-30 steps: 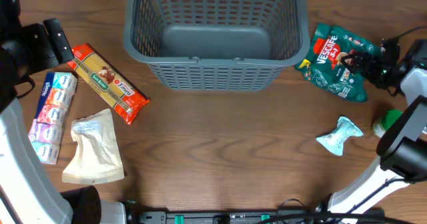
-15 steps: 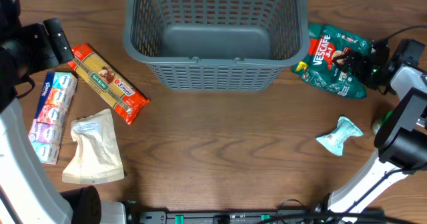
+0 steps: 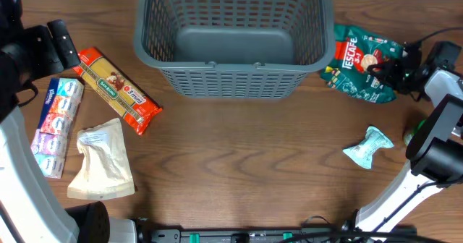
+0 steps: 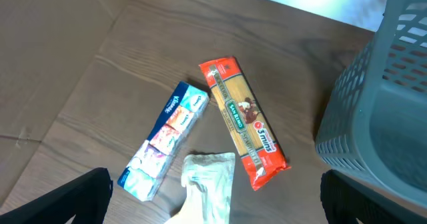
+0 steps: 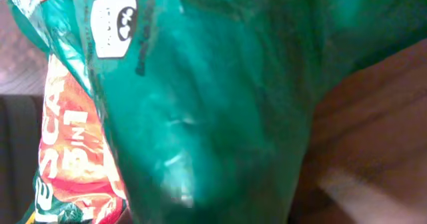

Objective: Pack container
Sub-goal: 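Grasp the green Nescafe bag with the right gripper, then lift the Nescafe bag and drop it into the basket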

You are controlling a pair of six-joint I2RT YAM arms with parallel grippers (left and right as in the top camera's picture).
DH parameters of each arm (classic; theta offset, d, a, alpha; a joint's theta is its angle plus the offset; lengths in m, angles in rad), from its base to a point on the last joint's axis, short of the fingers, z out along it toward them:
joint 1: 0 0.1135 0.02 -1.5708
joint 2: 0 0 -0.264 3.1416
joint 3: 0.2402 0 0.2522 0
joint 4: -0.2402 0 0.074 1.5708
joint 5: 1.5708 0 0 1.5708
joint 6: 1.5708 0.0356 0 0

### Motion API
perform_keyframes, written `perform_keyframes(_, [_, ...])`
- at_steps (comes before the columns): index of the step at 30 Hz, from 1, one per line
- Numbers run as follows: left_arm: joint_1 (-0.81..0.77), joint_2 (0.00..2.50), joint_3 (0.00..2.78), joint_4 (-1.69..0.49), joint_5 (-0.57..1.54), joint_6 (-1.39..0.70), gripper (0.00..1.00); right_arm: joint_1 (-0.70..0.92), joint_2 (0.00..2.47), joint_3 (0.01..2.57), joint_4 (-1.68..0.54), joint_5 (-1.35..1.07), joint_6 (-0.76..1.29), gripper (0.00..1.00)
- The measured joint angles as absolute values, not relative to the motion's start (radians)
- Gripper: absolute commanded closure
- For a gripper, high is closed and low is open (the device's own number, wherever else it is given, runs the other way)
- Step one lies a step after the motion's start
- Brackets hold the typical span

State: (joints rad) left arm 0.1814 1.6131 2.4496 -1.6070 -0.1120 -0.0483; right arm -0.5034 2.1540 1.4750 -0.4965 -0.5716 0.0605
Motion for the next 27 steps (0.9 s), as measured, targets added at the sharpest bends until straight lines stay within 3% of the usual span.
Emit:
perform_keyframes(11, [0.181,1.613,2.450,-1.607,-0.112,-0.048,0.01,-0.448,1.987,1.626,-0.783,-0.386,0.093,0.99])
perform_keyframes(20, [0.181,1.613,2.450,-1.608,-0.112,-0.048,0.01,-0.410,1.662,1.802,-0.748,-0.268,0.126,0.99])
perform_keyframes(27, [0.181,1.613,2.450,-1.609,-0.112,-0.048,0.01,-0.271,1.517,1.805,-0.610,-0.280,0.128,0.99])
